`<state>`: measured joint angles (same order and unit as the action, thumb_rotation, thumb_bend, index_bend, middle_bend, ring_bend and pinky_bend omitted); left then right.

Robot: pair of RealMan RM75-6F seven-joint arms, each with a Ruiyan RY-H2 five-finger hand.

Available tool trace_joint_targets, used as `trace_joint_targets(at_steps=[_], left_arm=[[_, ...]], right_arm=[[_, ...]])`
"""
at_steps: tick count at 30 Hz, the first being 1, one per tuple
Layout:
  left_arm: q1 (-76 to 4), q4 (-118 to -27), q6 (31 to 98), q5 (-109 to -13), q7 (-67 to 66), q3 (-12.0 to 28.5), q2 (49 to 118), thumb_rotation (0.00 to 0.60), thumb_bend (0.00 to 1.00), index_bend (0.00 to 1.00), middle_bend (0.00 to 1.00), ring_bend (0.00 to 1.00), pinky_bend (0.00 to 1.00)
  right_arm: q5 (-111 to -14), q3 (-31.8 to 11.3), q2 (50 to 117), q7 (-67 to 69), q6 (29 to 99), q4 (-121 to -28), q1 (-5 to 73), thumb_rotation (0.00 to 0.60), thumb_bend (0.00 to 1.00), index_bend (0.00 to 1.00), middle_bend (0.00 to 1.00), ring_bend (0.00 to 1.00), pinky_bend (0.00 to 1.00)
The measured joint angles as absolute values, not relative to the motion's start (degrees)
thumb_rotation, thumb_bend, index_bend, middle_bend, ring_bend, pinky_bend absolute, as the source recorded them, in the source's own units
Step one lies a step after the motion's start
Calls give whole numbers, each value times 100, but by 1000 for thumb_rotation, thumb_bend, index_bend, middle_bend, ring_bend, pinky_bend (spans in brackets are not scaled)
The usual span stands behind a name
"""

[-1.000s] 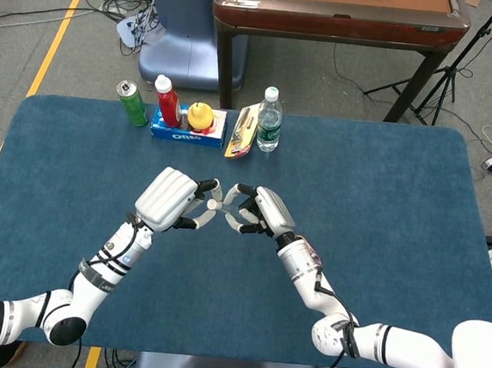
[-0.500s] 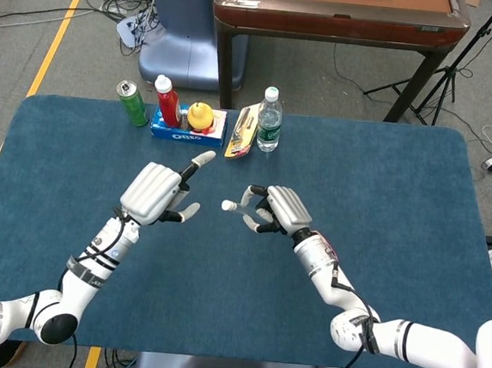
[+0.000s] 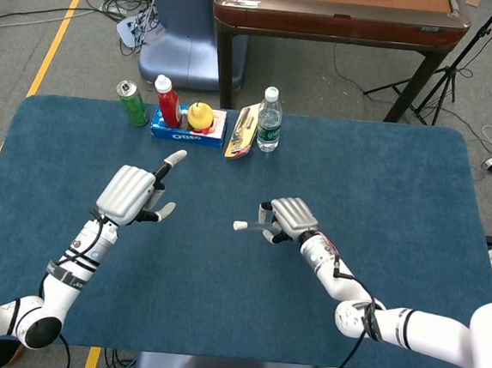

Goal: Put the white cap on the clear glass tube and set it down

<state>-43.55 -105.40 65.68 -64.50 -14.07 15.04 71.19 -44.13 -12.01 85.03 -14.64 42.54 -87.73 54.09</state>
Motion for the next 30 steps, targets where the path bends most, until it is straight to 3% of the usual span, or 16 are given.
trace_joint_targets(at_steps=[12, 15, 18, 30], left_arm=[[-4272, -10377, 6449, -6503, -1242, 1418, 7153, 600, 269, 35, 870, 928, 1000], [-4254, -10358, 6440, -6518, -1205, 1416, 7161, 600, 269, 36, 870, 928, 1000], [-4238, -10341, 6418, -6527, -1193, 1397, 7173, 600, 269, 36, 870, 928, 1000], [-4221, -10251, 6335, -6541, -1180, 1372, 7222, 600, 269, 35, 874, 928, 1000]], right_arm=[[-4265, -1077, 9521, -1513, 4329, -7714, 5556, 600, 654, 961, 1000, 1000, 1000], [-4265, -1076, 9678, -1508, 4317, -7538, 5572, 600, 652, 923, 1000, 1000, 1000], [-4256, -1087, 9813, -1506, 4299, -7406, 5584, 600, 615, 851, 1000, 1000, 1000], [-4241, -1144, 10064, -1502, 4183, -7140, 5587, 600, 215, 400, 1000, 1000, 1000]])
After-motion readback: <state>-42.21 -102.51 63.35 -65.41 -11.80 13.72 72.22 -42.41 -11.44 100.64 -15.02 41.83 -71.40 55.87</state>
